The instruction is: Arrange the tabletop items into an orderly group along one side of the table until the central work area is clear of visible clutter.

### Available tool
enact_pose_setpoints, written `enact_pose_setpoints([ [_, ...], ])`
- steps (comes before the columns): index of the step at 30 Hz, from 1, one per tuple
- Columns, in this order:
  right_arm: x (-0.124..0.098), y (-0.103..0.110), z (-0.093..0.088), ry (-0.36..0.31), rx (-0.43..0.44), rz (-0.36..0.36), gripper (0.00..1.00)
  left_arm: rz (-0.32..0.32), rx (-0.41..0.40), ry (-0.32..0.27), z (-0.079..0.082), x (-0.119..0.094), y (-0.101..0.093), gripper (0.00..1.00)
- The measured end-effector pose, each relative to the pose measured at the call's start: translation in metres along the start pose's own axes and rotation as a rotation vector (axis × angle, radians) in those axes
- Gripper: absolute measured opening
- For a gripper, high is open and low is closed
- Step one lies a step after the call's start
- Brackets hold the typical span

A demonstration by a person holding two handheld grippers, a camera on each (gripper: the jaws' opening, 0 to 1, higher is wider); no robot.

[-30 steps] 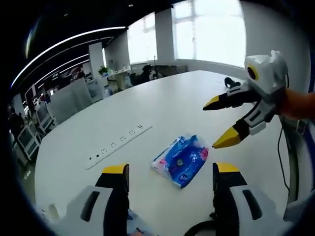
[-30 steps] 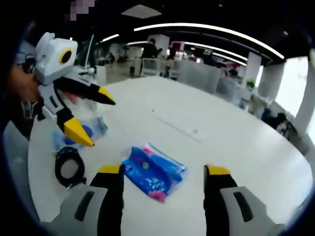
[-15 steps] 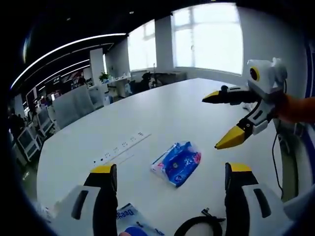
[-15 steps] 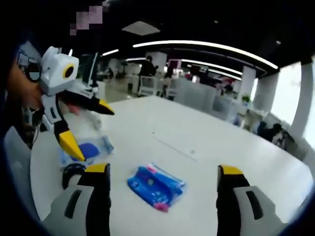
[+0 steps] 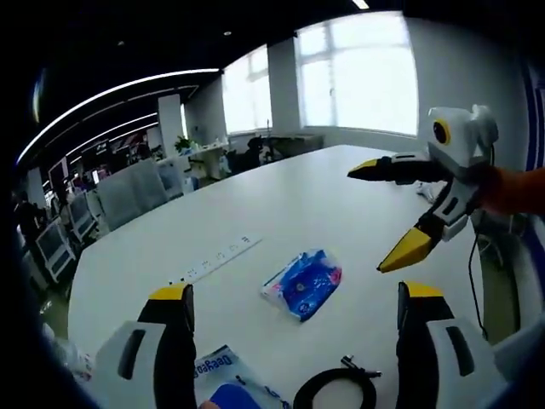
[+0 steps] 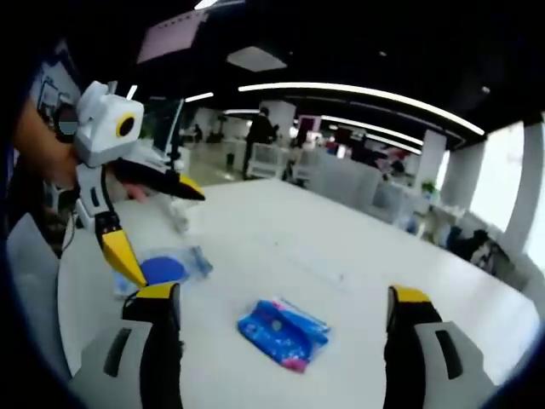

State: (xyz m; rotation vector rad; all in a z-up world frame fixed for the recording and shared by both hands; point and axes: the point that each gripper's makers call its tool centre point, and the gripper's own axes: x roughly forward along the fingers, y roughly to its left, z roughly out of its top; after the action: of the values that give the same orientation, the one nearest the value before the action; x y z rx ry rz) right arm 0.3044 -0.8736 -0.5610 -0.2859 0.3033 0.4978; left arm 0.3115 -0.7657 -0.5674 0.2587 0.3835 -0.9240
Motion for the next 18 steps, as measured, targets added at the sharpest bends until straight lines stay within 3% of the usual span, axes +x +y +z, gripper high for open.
enact_pose_setpoints([
  [11, -0.011, 0.018, 0.006, -0.009, -0.034, -0.009, 0.99, -0.005, 0.009, -0.061, -0.003, -0.025, -0.007, 0.99],
  [18, -0.016, 0.029, 0.003, -0.002, -0.030, -0.017, 0.97, 0.003, -0.007, -0.061, -0.014, -0.037, -0.010, 0.99],
])
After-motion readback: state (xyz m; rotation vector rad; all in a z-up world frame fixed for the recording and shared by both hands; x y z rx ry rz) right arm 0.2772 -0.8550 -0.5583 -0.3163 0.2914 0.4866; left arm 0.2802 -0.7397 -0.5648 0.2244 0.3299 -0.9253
